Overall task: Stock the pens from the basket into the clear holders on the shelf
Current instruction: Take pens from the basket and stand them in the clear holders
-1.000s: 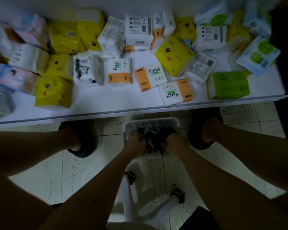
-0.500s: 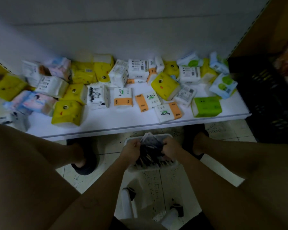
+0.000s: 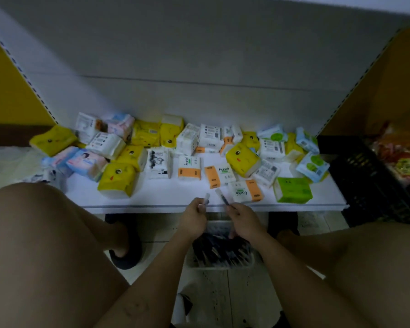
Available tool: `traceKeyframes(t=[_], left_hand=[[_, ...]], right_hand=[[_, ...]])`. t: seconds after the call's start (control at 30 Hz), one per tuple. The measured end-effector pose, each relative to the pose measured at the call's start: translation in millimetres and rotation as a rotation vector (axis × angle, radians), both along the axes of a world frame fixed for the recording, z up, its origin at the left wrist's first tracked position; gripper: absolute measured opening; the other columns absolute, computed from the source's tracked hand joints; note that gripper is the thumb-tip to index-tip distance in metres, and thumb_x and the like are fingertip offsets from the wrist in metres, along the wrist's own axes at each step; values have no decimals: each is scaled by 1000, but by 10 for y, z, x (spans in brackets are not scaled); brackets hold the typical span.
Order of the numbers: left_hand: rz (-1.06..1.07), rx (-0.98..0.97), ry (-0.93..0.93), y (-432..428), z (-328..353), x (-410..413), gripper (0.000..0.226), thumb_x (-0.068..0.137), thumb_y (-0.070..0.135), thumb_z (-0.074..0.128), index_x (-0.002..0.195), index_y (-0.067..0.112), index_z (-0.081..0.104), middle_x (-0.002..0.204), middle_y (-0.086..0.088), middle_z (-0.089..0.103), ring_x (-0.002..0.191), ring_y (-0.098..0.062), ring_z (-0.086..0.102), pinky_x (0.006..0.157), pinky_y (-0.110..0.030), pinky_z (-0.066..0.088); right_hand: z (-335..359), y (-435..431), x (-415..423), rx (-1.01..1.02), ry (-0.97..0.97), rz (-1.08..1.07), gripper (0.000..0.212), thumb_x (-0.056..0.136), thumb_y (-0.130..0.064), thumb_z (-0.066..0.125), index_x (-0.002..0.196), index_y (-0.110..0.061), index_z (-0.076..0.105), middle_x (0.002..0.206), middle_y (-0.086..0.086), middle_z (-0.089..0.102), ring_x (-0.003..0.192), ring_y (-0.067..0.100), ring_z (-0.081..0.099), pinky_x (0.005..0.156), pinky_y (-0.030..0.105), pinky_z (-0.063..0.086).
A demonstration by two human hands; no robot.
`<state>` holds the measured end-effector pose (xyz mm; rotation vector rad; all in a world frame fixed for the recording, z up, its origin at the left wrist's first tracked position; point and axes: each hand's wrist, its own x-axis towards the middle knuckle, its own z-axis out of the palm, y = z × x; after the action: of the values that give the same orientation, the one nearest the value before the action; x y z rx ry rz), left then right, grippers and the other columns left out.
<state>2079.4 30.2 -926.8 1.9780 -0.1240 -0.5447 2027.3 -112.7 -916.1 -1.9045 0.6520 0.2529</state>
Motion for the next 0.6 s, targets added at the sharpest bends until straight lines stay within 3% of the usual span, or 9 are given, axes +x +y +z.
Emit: traceKeyframes(t=[0.07,0.13,0.23,0.37,0.5,0.6], left_hand=[[56,-3,-6,-7,99,29,22,102,28,40,108,15,56,92,-13,65,84,-29,62,71,-35,48],[113,-53,-29,5,197,64,25,101,37,40,103,18,56,90,-9,65,84,-26,62,72,-34,47],[151,-93,-97,28,343,126,26,101,38,40,109,22,59,81,-3,63,77,-21,62,64,-28,45],[170,-180,-127,2,557,196,26,98,39,47,105,18,63,71,0,62,55,-7,54,57,-25,43],[159,-321,-126,-56,885,290,23,99,34,49,107,17,63,74,-4,62,59,-11,58,53,-25,51],[163,-425,-129,-47,1172,385,23,98,32,52,106,15,66,81,-12,65,70,-18,64,66,-33,60]], right_hand=[[32,67,51,92,-23,-52,17,100,-29,47,97,-18,60,77,13,68,62,29,68,71,48,59],[69,97,117,142,-19,-107,15,98,-23,51,92,-14,60,83,11,70,73,27,69,77,47,58],[228,149,222,124,-57,-116,16,98,-17,50,87,-12,59,85,2,64,66,13,55,58,29,45],[542,232,322,-13,-236,-38,23,102,-29,42,102,-16,61,72,-8,50,59,5,42,55,24,30],[829,281,441,-35,-474,-36,24,102,-35,42,111,-28,63,49,-9,43,41,4,37,49,26,33],[1061,272,524,32,-571,-95,21,102,-30,44,112,-40,60,48,-11,46,43,5,41,45,27,38]])
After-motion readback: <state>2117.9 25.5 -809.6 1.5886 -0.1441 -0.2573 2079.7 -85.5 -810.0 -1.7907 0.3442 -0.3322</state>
